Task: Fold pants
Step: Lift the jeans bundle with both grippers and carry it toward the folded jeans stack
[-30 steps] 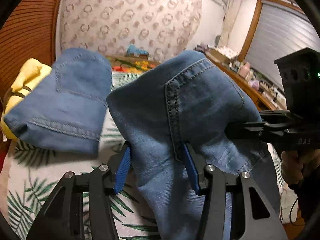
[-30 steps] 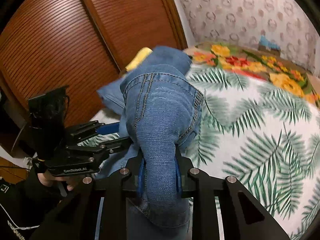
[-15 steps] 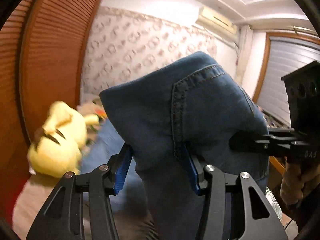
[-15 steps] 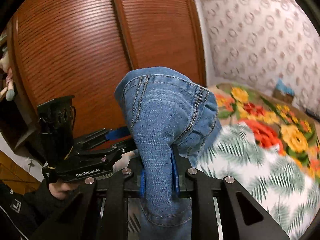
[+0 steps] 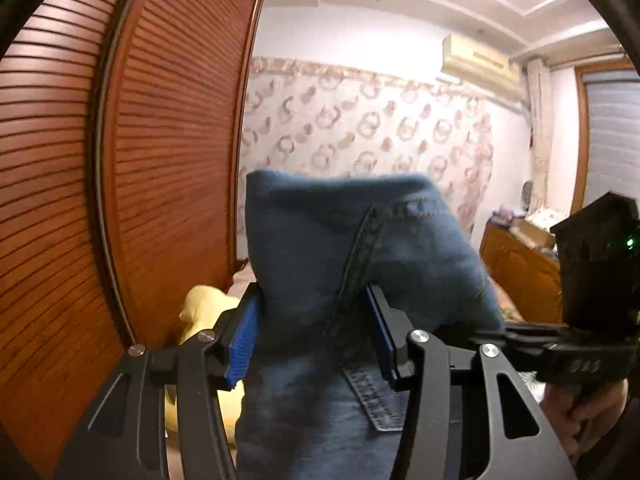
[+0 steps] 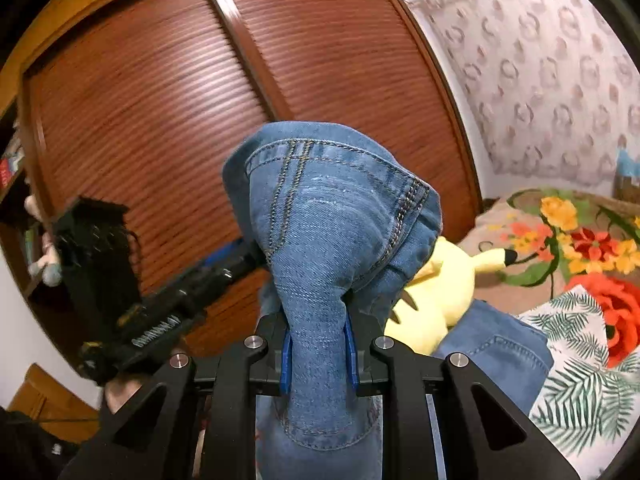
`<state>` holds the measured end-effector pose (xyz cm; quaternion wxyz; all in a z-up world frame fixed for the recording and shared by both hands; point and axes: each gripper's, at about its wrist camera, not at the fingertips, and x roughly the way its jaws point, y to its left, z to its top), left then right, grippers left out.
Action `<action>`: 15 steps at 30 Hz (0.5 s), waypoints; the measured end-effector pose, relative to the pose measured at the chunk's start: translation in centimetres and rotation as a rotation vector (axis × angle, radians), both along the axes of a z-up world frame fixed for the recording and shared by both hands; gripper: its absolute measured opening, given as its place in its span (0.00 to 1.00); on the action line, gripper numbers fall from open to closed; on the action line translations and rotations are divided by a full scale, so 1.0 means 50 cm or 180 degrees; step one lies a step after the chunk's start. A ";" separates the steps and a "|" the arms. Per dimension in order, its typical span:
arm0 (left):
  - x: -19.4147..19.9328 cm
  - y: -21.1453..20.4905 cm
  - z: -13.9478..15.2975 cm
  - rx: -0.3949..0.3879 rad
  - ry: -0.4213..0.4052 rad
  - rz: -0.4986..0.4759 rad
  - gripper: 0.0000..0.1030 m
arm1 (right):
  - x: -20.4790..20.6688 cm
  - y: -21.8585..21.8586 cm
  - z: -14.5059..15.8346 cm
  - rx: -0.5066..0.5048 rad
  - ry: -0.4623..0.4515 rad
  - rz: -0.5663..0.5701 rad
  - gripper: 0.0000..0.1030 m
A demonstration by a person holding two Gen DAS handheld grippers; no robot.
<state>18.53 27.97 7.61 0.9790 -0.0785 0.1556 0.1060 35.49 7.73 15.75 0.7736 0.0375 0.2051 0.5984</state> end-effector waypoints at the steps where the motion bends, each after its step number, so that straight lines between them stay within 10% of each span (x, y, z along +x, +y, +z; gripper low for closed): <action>1: 0.016 0.004 -0.016 -0.0023 0.0075 -0.0016 0.50 | 0.033 0.017 -0.024 -0.0057 0.0075 -0.0035 0.20; 10: 0.118 -0.045 -0.150 -0.0096 0.0577 -0.0367 0.50 | 0.235 0.039 -0.178 -0.0636 0.0401 -0.0650 0.22; 15: 0.128 -0.079 -0.191 -0.0098 0.0820 -0.0529 0.50 | 0.281 0.036 -0.198 -0.1063 0.0297 -0.0978 0.55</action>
